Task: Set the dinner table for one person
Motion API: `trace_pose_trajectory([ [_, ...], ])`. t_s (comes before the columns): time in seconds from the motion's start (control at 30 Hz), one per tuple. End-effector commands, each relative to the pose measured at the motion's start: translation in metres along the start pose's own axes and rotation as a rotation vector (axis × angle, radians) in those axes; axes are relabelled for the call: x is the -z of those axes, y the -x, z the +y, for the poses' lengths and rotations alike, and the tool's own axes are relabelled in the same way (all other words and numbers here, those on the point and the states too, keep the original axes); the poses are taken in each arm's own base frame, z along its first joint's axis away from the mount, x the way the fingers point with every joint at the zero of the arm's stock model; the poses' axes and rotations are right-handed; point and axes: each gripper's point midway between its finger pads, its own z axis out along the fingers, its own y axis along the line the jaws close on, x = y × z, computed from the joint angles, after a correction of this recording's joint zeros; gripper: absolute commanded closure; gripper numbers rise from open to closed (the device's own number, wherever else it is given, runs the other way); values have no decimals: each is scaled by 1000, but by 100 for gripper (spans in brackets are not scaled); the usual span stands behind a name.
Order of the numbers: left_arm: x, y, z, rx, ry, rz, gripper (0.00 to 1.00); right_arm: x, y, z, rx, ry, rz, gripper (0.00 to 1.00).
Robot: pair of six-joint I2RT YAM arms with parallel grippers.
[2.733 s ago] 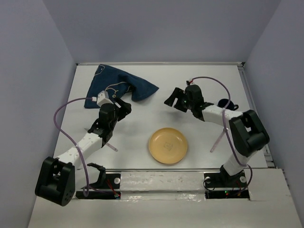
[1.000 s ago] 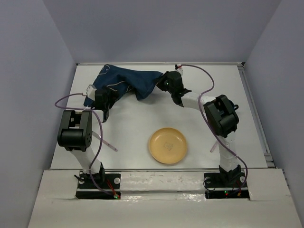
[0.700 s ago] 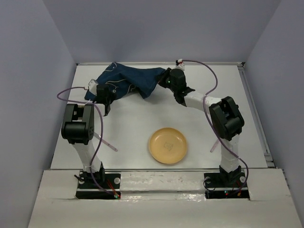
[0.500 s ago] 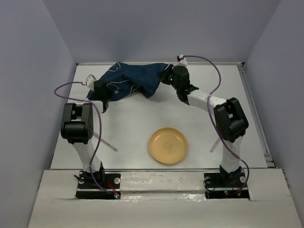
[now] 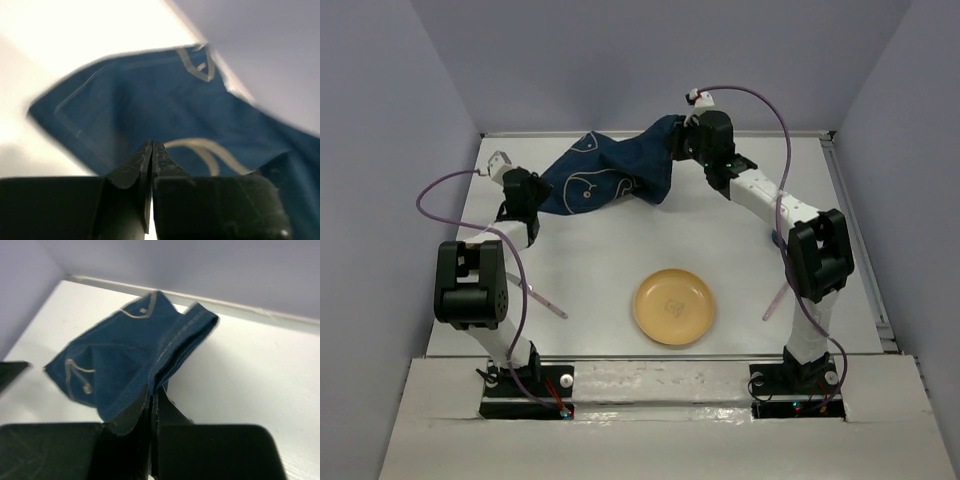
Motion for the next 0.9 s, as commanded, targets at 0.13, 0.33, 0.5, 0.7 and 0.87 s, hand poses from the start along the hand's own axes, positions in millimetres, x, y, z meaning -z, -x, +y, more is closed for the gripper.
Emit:
trace_pose_trajectory([
  [0.13, 21, -39, 40, 36, 74, 69, 35, 76, 112, 108, 138, 387, -73, 100],
  [0.33, 11, -49, 62, -46, 179, 114, 18, 67, 98, 76, 156, 279, -46, 100],
  [0.5, -10, -52, 61, -90, 202, 153, 14, 48, 88, 33, 138, 165, -23, 100],
  [0.7, -22, -65, 69, -147, 241, 206, 19, 24, 49, -30, 82, 96, 71, 100],
  [0.87, -20, -65, 79, -178, 299, 199, 36, 3, 29, -74, 22, 27, 108, 97],
])
